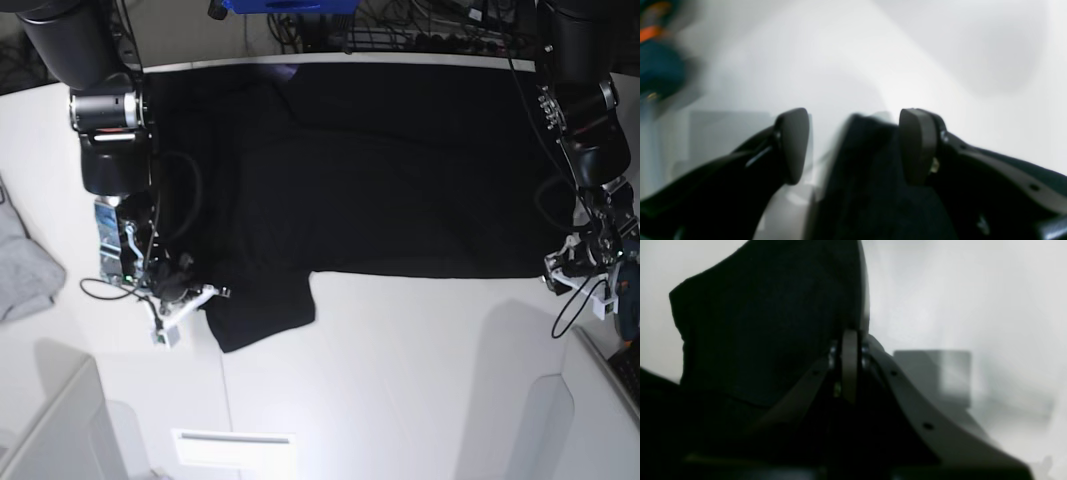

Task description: Fold the T-shirt properly

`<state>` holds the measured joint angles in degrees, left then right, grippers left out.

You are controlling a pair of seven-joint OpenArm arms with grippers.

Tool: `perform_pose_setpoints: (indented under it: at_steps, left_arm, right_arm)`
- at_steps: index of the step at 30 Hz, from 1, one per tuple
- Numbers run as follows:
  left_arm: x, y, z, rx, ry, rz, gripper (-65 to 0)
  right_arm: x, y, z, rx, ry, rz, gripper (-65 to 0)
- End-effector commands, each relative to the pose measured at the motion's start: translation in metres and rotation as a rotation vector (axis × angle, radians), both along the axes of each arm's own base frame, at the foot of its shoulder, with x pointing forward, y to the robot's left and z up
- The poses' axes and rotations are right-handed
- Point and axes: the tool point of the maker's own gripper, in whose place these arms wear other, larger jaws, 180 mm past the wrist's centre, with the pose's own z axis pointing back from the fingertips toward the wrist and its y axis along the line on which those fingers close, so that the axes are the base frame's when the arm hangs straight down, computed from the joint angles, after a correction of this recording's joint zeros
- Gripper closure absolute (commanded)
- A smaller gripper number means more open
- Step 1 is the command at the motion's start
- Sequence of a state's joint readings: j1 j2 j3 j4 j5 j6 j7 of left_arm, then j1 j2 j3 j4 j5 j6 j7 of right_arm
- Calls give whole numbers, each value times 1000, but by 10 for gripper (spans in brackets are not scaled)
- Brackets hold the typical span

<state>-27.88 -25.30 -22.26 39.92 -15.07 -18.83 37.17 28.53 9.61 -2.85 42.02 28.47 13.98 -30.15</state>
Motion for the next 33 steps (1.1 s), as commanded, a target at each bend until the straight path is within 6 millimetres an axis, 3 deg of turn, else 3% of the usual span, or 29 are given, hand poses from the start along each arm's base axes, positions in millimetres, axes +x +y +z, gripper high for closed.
perform_pose_setpoints:
  at_steps: [1,13,15,19,20,27,33]
  left_arm:
    - [15,10,22,24,-66,6,-410]
    - [2,6,-2,2,-10,13,-382]
    - [1,6,-3,1,-8,12,-290]
    - [2,0,-6,-7,-6,6,-25]
    - [2,0,-6,-6,-5,3,0]
    - [7,-1,3,-7,-27,-20,0]
    - [16,-15,25,4,-40,-146,0]
  right_arm:
    - [9,-4,11,-12,-17,-2,0]
    - [12,-5,15,-15,-32,0,0]
    - [12,-5,15,-14,-32,1,0]
    - [12,-5,15,-14,-34,0,0]
    - [13,-5,16,-13,-38,-1,0]
    - [19,-6,23,-12,-89,-15,0]
    - [30,0,55,-19,-196,11,0]
